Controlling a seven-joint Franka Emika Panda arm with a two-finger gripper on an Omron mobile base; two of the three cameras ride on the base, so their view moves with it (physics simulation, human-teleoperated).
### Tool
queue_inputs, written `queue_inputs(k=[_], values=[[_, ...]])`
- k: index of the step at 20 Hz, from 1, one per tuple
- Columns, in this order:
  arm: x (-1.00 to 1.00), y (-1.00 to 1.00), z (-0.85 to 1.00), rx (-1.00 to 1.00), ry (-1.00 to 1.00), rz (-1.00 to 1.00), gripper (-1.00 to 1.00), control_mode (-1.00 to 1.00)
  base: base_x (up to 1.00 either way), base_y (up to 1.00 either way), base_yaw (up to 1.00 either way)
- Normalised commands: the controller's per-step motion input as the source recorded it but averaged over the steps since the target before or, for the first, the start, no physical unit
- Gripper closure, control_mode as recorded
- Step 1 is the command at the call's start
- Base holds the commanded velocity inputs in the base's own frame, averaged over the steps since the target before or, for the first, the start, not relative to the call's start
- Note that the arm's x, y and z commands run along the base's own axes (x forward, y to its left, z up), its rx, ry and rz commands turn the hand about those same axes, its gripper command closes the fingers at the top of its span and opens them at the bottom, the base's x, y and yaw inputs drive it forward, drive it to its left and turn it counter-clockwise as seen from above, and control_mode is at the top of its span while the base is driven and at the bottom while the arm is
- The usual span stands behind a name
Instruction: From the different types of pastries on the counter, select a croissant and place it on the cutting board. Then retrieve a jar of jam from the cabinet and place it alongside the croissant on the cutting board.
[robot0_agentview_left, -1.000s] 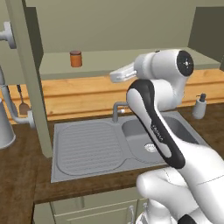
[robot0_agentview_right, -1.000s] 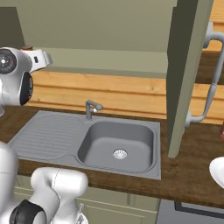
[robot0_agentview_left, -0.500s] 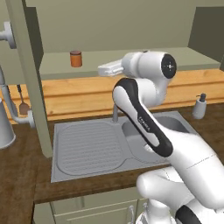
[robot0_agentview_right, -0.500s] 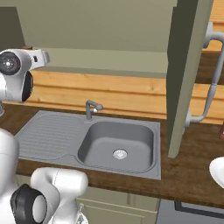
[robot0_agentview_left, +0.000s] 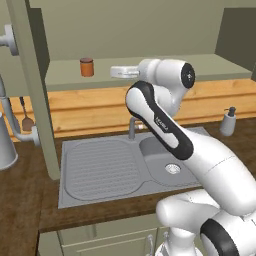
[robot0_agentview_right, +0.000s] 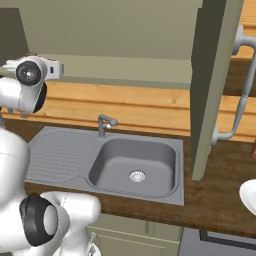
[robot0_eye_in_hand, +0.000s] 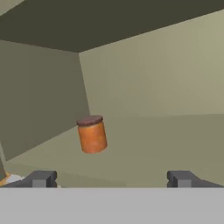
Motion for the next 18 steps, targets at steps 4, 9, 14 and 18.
queue_inputs(k=[4, 9, 14, 18], values=[[0.34, 0.09, 0.00, -0.04, 0.08, 0.00, -1.00, -1.00, 0.00, 0.00, 0.00], [0.11, 0.42, 0.04, -0.07, 0.02, 0.00, -1.00, -1.00, 0.00, 0.00, 0.00], [0.27, 0.41, 0.13, -0.05, 0.00, 0.00, -1.00, -1.00, 0.00, 0.00, 0.00], [0.38, 0.26, 0.02, -0.03, 0.00, 0.00, -1.00, -1.00, 0.00, 0.00, 0.00]])
